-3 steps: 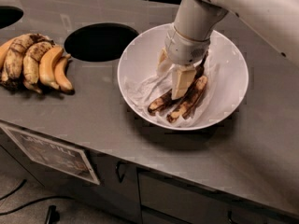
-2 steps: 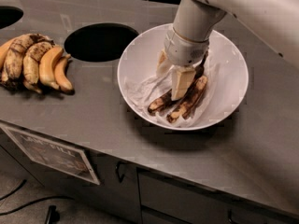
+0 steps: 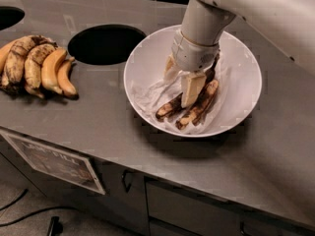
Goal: Pick banana from white bowl
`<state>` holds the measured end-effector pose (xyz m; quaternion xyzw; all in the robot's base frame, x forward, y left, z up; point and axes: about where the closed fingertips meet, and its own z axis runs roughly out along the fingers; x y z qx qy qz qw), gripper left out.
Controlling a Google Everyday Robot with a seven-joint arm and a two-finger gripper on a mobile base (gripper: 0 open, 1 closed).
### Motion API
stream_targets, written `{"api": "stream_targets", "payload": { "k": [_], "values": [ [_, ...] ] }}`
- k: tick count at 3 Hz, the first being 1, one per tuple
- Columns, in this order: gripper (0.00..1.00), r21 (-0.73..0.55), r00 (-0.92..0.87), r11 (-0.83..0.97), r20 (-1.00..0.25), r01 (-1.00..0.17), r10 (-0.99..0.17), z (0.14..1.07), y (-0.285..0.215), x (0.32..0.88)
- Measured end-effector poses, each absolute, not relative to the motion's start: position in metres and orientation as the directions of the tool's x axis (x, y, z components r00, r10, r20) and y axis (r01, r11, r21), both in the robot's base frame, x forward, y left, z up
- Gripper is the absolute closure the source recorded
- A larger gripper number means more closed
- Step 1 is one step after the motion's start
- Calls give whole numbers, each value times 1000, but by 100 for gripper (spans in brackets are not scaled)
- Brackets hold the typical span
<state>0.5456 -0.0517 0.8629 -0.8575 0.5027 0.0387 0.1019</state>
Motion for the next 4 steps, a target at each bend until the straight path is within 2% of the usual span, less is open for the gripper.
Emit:
{"api": "stream_targets", "payload": {
  "k": [2, 4],
  "values": [
    [41, -121, 531, -517, -155, -847, -833, 854, -47, 547],
    [84, -119, 530, -517, -154, -848, -834, 854, -47, 548]
  ]
}}
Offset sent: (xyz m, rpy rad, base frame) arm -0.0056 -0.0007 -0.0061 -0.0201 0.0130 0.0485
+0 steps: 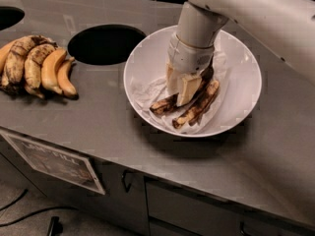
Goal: Pick banana from white bowl
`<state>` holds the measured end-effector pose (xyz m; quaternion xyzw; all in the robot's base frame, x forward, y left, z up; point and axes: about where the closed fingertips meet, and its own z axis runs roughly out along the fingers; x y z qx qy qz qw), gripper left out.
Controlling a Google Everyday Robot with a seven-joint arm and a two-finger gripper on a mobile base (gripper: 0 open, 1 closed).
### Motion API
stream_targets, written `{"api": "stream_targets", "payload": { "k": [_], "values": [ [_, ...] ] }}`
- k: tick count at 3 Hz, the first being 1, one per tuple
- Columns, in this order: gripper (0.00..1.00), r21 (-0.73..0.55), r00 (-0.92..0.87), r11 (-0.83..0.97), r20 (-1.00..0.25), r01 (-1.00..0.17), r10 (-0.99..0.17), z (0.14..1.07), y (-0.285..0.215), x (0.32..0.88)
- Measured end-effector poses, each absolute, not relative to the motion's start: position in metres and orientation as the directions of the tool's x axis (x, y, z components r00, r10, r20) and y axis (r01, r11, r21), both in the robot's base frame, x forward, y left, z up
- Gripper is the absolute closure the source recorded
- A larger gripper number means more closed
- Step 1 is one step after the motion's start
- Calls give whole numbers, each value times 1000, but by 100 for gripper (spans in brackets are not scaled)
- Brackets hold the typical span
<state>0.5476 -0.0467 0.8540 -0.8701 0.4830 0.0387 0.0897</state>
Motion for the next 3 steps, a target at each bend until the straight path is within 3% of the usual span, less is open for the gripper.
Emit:
{"api": "stream_targets", "payload": {
  "k": [1, 3],
  "values": [
    [100, -119, 530, -517, -154, -848, -834, 854, -47, 548],
    [100, -153, 530, -511, -140, -846, -836, 867, -44, 544]
  ]
}}
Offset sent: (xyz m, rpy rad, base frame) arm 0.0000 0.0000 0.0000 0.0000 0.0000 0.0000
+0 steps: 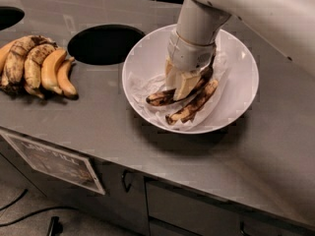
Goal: Pick banana from white bowl
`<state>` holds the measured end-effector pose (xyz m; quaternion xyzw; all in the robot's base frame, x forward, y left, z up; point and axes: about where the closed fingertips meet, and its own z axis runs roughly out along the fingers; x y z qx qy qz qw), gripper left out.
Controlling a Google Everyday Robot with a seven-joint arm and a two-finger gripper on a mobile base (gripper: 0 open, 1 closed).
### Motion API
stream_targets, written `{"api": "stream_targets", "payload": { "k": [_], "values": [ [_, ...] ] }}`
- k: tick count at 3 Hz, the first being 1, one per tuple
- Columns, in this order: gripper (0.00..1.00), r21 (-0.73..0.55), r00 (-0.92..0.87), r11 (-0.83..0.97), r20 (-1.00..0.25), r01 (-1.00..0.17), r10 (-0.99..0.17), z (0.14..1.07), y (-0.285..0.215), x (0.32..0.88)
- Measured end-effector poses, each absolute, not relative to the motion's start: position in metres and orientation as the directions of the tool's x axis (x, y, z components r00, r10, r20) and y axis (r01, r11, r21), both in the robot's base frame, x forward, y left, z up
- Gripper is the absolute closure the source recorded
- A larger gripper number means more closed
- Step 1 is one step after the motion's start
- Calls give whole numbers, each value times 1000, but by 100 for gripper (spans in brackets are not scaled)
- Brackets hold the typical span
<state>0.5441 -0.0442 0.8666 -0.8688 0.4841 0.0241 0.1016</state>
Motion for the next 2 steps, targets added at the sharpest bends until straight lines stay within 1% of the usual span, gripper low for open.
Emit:
{"api": "stream_targets", "payload": {
  "k": [2],
  "values": [
    [100, -280, 555, -511, -105, -813, -826, 914, -39, 524]
  ]
}}
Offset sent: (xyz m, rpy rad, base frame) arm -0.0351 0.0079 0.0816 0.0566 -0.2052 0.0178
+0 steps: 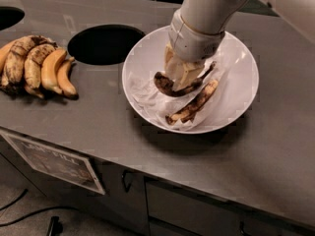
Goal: Pick banana from white bowl
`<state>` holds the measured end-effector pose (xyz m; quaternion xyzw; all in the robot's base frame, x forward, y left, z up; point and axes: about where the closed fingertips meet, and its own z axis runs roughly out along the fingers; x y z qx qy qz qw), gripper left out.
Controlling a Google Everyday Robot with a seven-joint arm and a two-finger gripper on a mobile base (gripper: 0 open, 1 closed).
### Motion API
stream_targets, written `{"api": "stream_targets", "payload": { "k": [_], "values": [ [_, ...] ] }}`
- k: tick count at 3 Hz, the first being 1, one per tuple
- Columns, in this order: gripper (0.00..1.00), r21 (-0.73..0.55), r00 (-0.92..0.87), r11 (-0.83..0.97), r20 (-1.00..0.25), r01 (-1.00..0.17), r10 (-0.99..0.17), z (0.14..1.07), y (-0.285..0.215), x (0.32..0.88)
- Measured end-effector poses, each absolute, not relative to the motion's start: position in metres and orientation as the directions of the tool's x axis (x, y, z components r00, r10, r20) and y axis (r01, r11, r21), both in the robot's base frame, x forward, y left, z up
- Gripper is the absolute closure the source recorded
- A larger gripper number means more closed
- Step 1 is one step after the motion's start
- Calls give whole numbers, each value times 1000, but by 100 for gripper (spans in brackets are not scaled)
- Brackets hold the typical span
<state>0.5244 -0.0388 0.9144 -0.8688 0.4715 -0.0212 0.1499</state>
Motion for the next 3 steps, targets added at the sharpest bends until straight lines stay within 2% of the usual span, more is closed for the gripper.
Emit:
{"api": "stream_targets", "payload": {
  "k": [3],
  "values": [
    [100, -440, 559, -501, -2, -745, -829, 1002, -28, 480]
  ]
}}
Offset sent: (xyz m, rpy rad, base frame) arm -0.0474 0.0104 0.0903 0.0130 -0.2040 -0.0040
